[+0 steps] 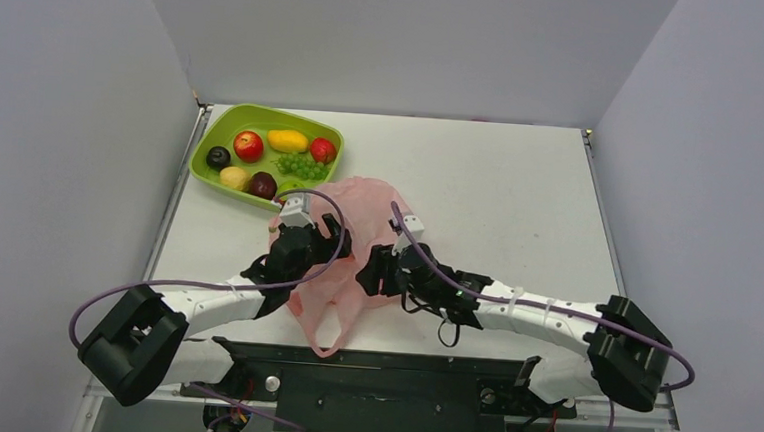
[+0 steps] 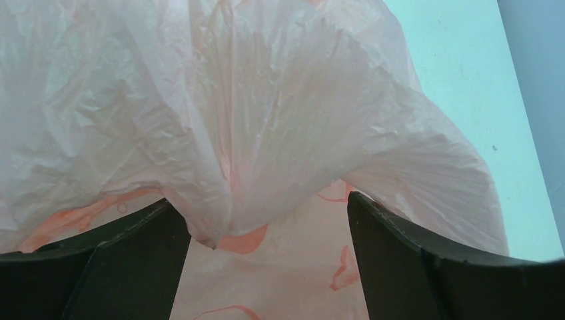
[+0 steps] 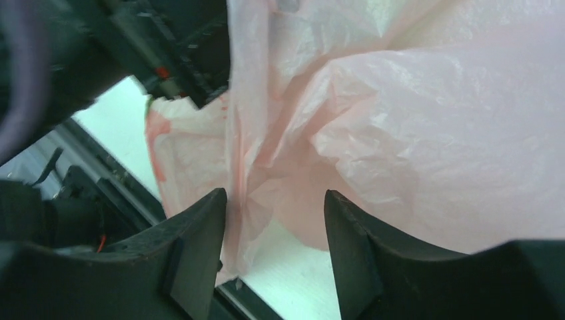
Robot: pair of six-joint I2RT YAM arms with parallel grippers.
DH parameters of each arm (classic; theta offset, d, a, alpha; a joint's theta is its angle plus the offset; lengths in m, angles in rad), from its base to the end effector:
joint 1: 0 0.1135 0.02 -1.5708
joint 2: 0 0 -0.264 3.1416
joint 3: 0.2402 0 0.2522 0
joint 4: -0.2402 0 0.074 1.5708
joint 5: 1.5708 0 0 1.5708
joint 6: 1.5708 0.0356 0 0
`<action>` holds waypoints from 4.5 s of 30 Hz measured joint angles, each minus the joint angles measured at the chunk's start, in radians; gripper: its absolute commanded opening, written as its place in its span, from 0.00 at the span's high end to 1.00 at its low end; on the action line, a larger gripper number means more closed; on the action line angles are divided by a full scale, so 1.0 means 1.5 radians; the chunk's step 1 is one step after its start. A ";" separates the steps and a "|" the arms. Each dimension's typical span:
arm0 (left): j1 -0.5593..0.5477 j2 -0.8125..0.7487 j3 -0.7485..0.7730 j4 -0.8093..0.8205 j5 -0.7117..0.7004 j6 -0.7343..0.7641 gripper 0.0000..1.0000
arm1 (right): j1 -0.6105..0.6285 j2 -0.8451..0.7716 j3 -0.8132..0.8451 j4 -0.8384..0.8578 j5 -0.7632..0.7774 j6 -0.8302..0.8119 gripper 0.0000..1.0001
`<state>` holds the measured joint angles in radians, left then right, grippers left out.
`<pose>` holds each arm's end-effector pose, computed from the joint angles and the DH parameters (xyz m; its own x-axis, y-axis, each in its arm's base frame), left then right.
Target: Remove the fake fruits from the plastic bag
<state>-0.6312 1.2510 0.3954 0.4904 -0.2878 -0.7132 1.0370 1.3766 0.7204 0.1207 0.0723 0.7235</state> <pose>0.2029 -0.1358 0.1799 -0.4482 -0.4494 -0.7727 0.0774 0.8416 -0.5344 0.1518 0.2517 0.2147 -0.7421 0.0421 -0.6690 -0.4480 0.7112 0.5417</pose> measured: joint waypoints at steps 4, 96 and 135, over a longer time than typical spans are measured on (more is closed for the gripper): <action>0.000 -0.002 0.000 0.001 0.005 0.001 0.19 | -0.039 -0.076 0.024 -0.062 -0.062 -0.023 0.43; 0.059 0.161 0.198 -0.249 0.120 -0.070 0.19 | -0.298 0.370 0.295 -0.030 -0.288 0.028 1.00; 0.120 -0.183 0.119 -0.470 0.339 0.004 0.98 | -0.366 0.341 0.196 -0.027 -0.197 -0.014 1.00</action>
<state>-0.4519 0.9768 0.5743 -0.2142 0.2207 -0.7071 0.4881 1.8874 1.0145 0.0803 -0.2226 0.7029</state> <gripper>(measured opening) 0.669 0.001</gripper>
